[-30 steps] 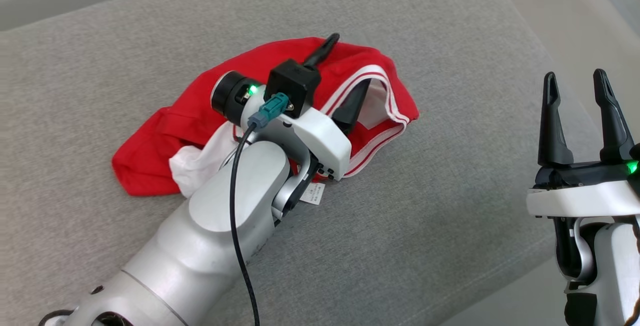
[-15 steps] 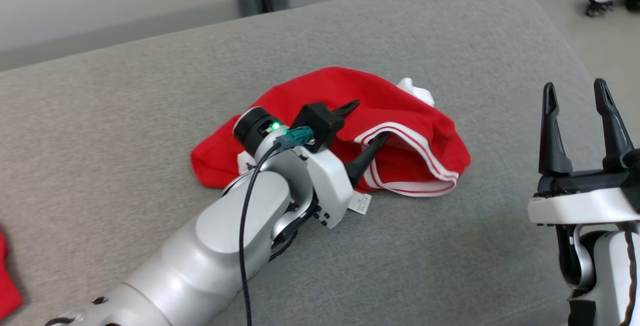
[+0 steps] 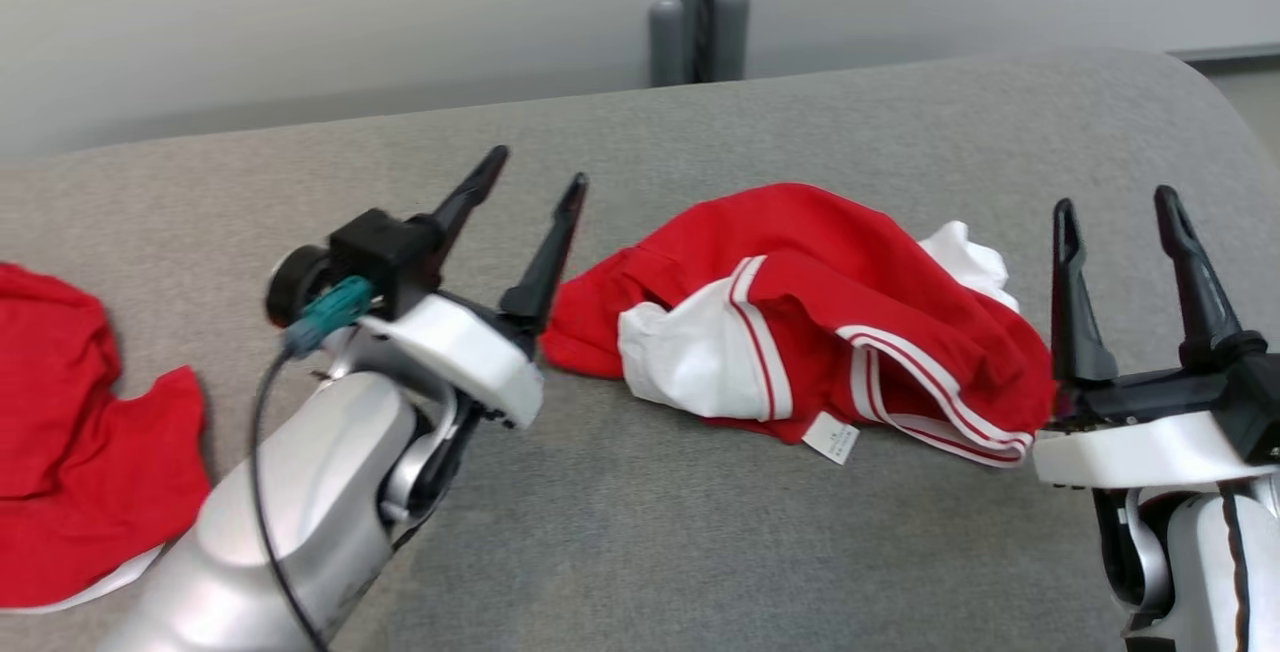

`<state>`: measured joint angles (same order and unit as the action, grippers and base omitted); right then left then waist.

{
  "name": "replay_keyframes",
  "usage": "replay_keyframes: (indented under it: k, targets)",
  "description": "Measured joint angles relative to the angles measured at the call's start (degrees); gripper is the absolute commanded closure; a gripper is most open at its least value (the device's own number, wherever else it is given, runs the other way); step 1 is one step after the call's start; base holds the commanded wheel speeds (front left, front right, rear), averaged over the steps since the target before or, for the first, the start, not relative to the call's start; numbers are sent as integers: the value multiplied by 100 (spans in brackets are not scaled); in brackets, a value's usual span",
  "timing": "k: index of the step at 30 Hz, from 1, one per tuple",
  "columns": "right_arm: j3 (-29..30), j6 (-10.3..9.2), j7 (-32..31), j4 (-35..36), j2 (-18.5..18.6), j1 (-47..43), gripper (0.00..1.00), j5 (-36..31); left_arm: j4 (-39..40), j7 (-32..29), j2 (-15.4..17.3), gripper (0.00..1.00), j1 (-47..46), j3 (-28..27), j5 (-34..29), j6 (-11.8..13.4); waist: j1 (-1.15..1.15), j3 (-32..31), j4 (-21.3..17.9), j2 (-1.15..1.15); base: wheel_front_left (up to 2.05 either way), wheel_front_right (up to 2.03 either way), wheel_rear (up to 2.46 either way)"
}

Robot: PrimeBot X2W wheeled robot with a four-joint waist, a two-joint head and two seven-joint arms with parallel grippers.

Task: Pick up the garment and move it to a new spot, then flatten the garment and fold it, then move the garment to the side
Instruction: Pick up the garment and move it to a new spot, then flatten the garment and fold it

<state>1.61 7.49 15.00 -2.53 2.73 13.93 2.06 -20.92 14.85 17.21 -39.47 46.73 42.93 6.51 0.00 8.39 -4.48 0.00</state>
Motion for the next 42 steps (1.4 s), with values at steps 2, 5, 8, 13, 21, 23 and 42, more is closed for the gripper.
replay_keyframes:
  k: [2, 5, 8, 13, 21, 23, 42]
  targets:
    - [-79, 0, 0, 55, 10, -56, 0, 8, 534, 7, 110, 0, 361, -547, -212, 260, 0, -62, 138, 0, 0, 0, 0]
    - [-256, 0, 3, 146, 80, -154, 0, 18, 1299, 14, 121, 0, 1140, -1339, -578, 396, 0, -152, 324, 0, 0, 0, 0]
    - [-359, 0, 9, 136, 129, -259, 0, 49, 1750, 14, -9, 0, 1963, -2006, -1047, 448, 0, -247, 467, 0, 0, 0, 0]
    - [-508, 0, 14, 2, 178, -464, 0, 51, 2036, 14, -525, 0, 3011, -2848, -1680, 321, 0, -427, 625, 0, 0, 0, 0]
    - [-595, 0, 14, -113, 177, -631, 0, 59, 1995, 14, -1257, 0, 3811, -3700, -2370, -185, 0, -542, 728, 0, 0, 0, 0]
    - [-617, 0, 14, -147, 177, -634, 0, 60, 1882, 13, -1327, 0, 3926, -3822, -2494, -322, 0, -550, 724, 0, 0, 0, 0]
    - [-1817, 1, -470, -978, 1014, 29, 0, -75, 1614, 14, -1441, 0, 3750, -3819, -2504, -545, 0, -360, 862, 0, 0, 0, 0]
